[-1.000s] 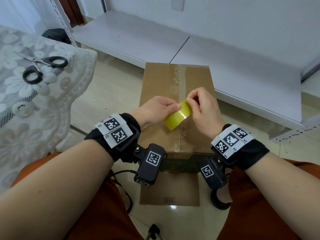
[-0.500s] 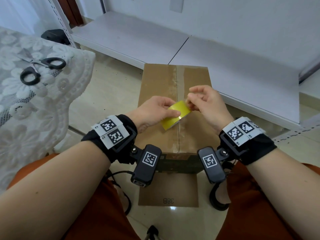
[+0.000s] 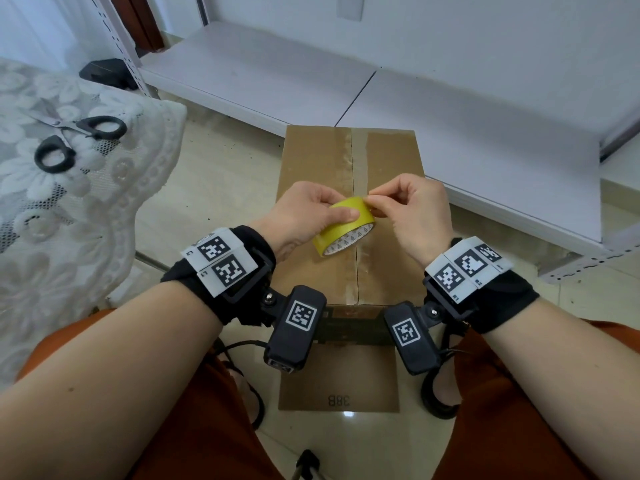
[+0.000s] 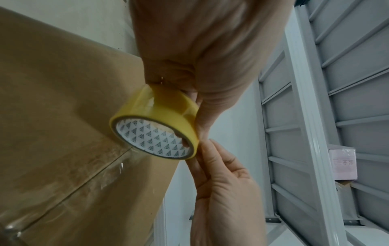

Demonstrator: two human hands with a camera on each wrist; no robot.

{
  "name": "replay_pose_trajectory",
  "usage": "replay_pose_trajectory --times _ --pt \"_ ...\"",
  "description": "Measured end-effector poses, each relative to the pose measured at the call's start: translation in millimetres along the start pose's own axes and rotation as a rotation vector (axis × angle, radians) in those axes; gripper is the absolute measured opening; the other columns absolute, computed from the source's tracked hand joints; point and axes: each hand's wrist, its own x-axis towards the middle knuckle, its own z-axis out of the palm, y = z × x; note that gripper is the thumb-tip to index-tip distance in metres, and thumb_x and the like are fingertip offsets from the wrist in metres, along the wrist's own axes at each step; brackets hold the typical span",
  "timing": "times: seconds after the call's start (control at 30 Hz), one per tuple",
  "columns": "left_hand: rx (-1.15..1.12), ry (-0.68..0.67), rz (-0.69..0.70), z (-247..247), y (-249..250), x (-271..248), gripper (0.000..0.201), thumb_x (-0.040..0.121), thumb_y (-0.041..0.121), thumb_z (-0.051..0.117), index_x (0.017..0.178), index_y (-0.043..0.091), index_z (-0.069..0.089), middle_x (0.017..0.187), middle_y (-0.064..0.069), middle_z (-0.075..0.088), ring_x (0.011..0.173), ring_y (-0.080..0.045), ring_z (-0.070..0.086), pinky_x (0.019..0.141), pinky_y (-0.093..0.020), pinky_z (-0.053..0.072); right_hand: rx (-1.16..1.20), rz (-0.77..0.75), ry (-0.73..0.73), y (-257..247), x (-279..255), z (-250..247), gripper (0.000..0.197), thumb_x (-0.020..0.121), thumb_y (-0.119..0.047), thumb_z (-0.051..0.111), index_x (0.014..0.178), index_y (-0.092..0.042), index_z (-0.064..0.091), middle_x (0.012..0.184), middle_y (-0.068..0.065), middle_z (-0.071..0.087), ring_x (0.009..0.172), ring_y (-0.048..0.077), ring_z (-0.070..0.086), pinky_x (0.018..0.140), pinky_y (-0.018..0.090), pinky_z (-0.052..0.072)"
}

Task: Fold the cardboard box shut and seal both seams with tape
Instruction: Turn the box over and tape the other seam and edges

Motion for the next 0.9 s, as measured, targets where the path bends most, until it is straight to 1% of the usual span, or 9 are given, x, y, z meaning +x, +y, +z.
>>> replay_pose_trajectory --times 0.1,0.2,0.33,0.4,0.57,0.63,0.7,0.83,0.9 --pt "-0.004 0.037 -0.008 -2 1 1 0.01 0.079 0.021 0.076 0.085 0.015 0.071 0.083 -0.004 0.072 0.075 -0.012 0.064 0.07 -0.022 0.052 0.013 -0.015 0.013 1 -3 2 0.018 0.078 -0.016 0.074 0.068 -0.03 0.067 0.074 -0.003 0.07 0.074 0.019 0.069 0.071 0.044 0.058" --pt "0.001 0.062 -0.014 -5 3 2 0.01 0.079 0.019 0.076 0.085 0.014 0.071 0.078 -0.001 0.068 0.068 -0.009 0.062 0.061 -0.018 0.048 0.054 -0.018 -0.002 -2 -5 2 0.017 0.079 -0.015 0.073 0.07 -0.028 0.067 0.075 -0.001 0.07 0.076 0.02 0.069 0.073 0.045 0.058" --pt "0.008 0.087 -0.035 -8 3 2 0.013 0.078 0.019 0.077 0.087 0.011 0.071 0.076 -0.001 0.068 0.066 -0.008 0.06 0.058 -0.017 0.045 0.144 0.011 -0.037 -10 -9 3 0.011 0.083 -0.003 0.068 0.076 -0.011 0.065 0.078 0.009 0.07 0.076 0.023 0.07 0.074 0.04 0.059" --pt "0.029 0.097 -0.041 -8 2 3 0.012 0.078 0.019 0.077 0.085 0.012 0.071 0.074 0.001 0.067 0.064 -0.007 0.059 0.056 -0.016 0.045 0.207 0.038 -0.048 -12 -9 2 0.01 0.085 0.001 0.065 0.078 -0.006 0.062 0.077 0.013 0.07 0.073 0.023 0.071 0.073 0.037 0.06" --pt "0.082 0.11 -0.027 -7 2 3 0.013 0.079 0.019 0.077 0.088 0.012 0.071 0.074 0.001 0.066 0.066 -0.008 0.059 0.058 -0.018 0.045 0.274 0.083 -0.065 -15 -8 -1 0.009 0.085 0.003 0.063 0.078 -0.003 0.06 0.074 0.016 0.071 0.069 0.026 0.071 0.067 0.035 0.06" --pt "0.108 0.122 -0.009 -6 3 3 0.012 0.078 0.019 0.077 0.086 0.013 0.071 0.074 0.001 0.065 0.068 -0.01 0.059 0.061 -0.02 0.045 0.291 0.094 -0.067 -16 -9 -2 0.008 0.085 0.004 0.062 0.079 -0.001 0.06 0.073 0.017 0.07 0.067 0.027 0.071 0.064 0.032 0.06" --pt "0.135 0.137 0.005 -6 3 3 0.011 0.079 0.019 0.077 0.086 0.013 0.071 0.074 0.001 0.064 0.069 -0.012 0.059 0.062 -0.022 0.046 0.304 0.101 -0.068 -18 -9 -3 0.009 0.086 0.005 0.062 0.079 0.0 0.06 0.073 0.017 0.07 0.066 0.027 0.071 0.063 0.032 0.06" --pt "0.236 0.2 0.063 -8 2 5 0.015 0.078 0.021 0.077 0.088 0.011 0.071 0.066 0.005 0.057 0.06 -0.008 0.053 0.054 -0.02 0.041 0.345 0.106 -0.077 -23 -11 -1 0.009 0.085 0.006 0.062 0.079 -0.001 0.06 0.074 0.019 0.07 0.065 0.029 0.071 0.062 0.034 0.06" --pt "0.29 0.221 0.084 -9 1 7 0.019 0.077 0.023 0.078 0.091 0.011 0.072 0.067 0.006 0.056 0.061 -0.007 0.052 0.054 -0.021 0.04 0.352 0.105 -0.076 -25 -12 0 0.007 0.085 0.006 0.062 0.081 0.001 0.06 0.074 0.02 0.07 0.065 0.03 0.07 0.061 0.033 0.06"
